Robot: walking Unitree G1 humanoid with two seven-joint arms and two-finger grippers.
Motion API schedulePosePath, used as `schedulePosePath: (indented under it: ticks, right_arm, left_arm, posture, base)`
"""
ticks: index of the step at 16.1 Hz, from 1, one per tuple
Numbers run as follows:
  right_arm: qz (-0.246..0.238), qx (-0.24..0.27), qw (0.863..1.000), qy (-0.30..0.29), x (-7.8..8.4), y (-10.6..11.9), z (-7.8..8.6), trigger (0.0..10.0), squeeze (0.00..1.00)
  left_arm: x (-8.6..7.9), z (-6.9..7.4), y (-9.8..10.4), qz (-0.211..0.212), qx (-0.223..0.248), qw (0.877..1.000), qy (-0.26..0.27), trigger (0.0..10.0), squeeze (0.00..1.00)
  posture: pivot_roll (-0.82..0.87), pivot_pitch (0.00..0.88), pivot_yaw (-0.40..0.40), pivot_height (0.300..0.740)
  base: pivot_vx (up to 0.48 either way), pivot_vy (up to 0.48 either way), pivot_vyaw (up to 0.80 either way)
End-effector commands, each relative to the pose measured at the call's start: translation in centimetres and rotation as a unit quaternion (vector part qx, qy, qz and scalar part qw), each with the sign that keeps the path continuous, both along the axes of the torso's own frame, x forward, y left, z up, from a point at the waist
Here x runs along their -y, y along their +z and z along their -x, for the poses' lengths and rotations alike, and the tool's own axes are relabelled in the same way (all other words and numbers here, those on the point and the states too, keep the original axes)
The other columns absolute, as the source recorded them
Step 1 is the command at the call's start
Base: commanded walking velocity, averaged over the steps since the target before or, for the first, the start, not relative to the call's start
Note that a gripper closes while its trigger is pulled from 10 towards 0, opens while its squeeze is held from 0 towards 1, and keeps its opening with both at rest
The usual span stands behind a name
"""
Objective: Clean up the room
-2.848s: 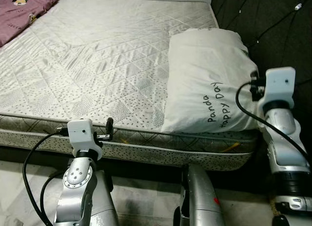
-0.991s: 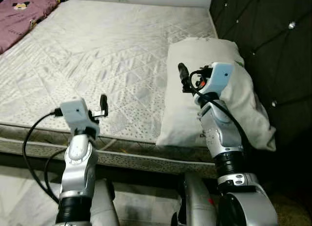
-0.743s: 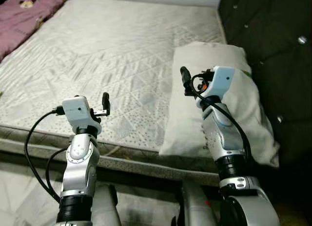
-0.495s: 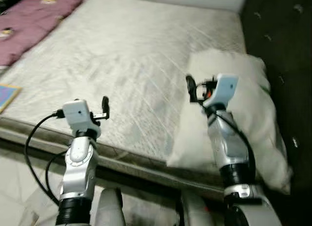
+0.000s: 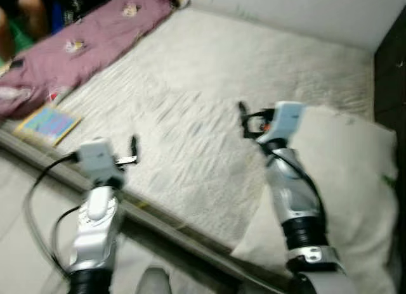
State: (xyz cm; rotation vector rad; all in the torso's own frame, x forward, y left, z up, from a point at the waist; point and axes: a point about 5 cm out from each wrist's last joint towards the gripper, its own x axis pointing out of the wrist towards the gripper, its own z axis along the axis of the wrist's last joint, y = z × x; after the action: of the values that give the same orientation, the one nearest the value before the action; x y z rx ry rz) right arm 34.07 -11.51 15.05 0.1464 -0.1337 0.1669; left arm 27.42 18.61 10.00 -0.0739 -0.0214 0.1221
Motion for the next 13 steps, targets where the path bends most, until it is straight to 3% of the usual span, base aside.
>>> schedulePosePath:
  ticks: [1, 4, 7, 13]
  right_arm:
    - [0.003, -0.012, 0.999, -0.031, 2.0, -0.7, 0.3, 10.0, 0.00]
    - [0.009, -0.027, 0.999, -0.043, 2.4, -1.4, 0.8, 10.0, 0.00]
    - [0.047, -0.065, 0.995, -0.065, 2.5, -2.7, 0.8, 10.0, 0.00]
    - [0.046, -0.063, 0.995, -0.070, 2.5, -2.5, 0.6, 10.0, 0.00]
  left_arm:
    - [1.5, -0.4, 0.5, 0.005, 0.006, 1.000, -0.026, 10.0, 0.00]
    - [1.6, -0.3, 0.4, 0.004, 0.002, 1.000, -0.028, 10.0, 0.00]
    - [1.5, -0.3, 0.4, 0.005, -0.001, 1.000, -0.019, 10.0, 0.00]
    - [1.5, -0.3, 0.3, 0.013, -0.006, 1.000, -0.013, 10.0, 0.00]
  posture:
    - [-0.02, 0.000, -0.003, 0.740]
    - [-0.02, 0.000, 0.000, 0.740]
    - [-0.02, 0.000, -0.001, 0.740]
    - [-0.01, 0.000, -0.012, 0.740]
  base:
    - [0.000, 0.000, 0.00]
    - [0.000, 0.000, 0.00]
    - [0.000, 0.000, 0.00]
    - [0.000, 0.000, 0.00]
